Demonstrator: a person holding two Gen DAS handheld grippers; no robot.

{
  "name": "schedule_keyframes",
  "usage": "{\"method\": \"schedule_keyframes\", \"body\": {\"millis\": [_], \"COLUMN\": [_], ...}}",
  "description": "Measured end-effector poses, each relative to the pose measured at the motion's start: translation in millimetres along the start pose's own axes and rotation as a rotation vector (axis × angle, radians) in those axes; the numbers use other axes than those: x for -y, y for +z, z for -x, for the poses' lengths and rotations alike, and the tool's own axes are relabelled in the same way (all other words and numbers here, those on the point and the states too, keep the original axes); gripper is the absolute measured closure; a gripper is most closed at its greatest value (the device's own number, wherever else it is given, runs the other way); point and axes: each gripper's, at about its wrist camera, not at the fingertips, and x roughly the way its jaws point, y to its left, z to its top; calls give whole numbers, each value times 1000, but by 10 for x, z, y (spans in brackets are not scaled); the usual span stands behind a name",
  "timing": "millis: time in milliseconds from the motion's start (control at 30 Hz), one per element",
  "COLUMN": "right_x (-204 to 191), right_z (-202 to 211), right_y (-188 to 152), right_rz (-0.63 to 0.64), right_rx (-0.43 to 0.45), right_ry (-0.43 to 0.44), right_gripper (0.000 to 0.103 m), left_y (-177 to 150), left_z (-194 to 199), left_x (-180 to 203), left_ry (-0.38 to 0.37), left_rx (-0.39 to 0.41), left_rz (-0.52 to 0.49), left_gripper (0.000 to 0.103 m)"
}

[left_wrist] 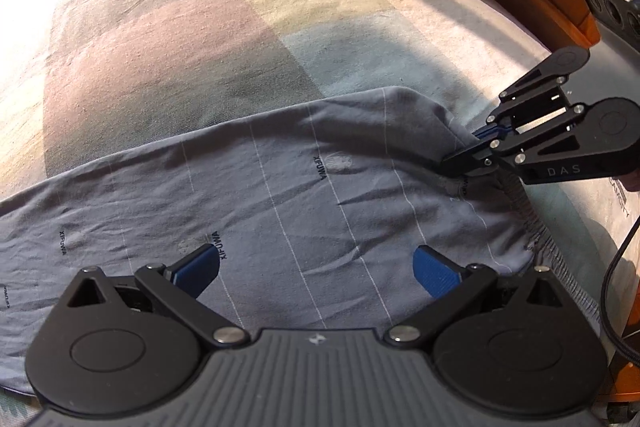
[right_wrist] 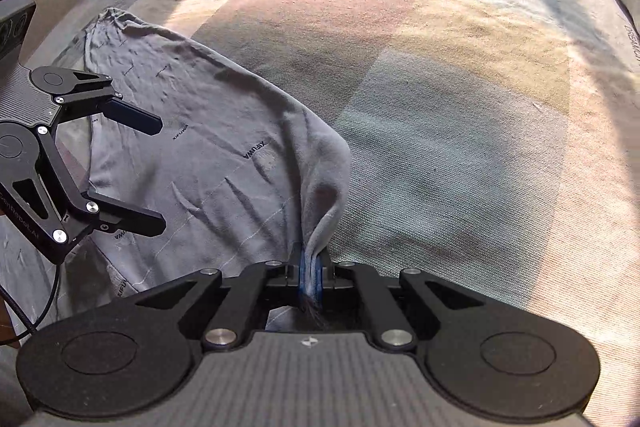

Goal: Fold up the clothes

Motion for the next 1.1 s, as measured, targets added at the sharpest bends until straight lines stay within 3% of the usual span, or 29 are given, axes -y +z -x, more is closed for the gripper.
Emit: {"method": "schedule_keyframes", "body": {"millis": [267, 400, 533, 667, 800, 1100], "right_x": [-222, -318, -435, -577, -773, -1268], "right_z": [129, 167, 207, 263, 300, 128], "right_y": [-30, -51, -73, -138, -262, -826], "right_rz": [62, 97, 162, 250, 356, 739], "right_rx": [17, 37, 61, 87, 98, 52], "right_ry": [-36, -64, -94, -129, -156, -222], "right_gripper": [97, 97, 97, 97, 97, 97], "left_y": [4, 36, 29, 40, -12, -197], "left_z": [-36, -166, -269, -320, -313, -318], "left_x": [82, 62, 21, -31, 4, 144], "left_ry": [228, 306, 324, 309, 328, 402], "left_rx": [77, 78, 78, 74, 97, 191], "left_rz": [-388, -526, -618, -570, -597, -740], "left_gripper": [1, 3, 4, 1, 1, 0]}}
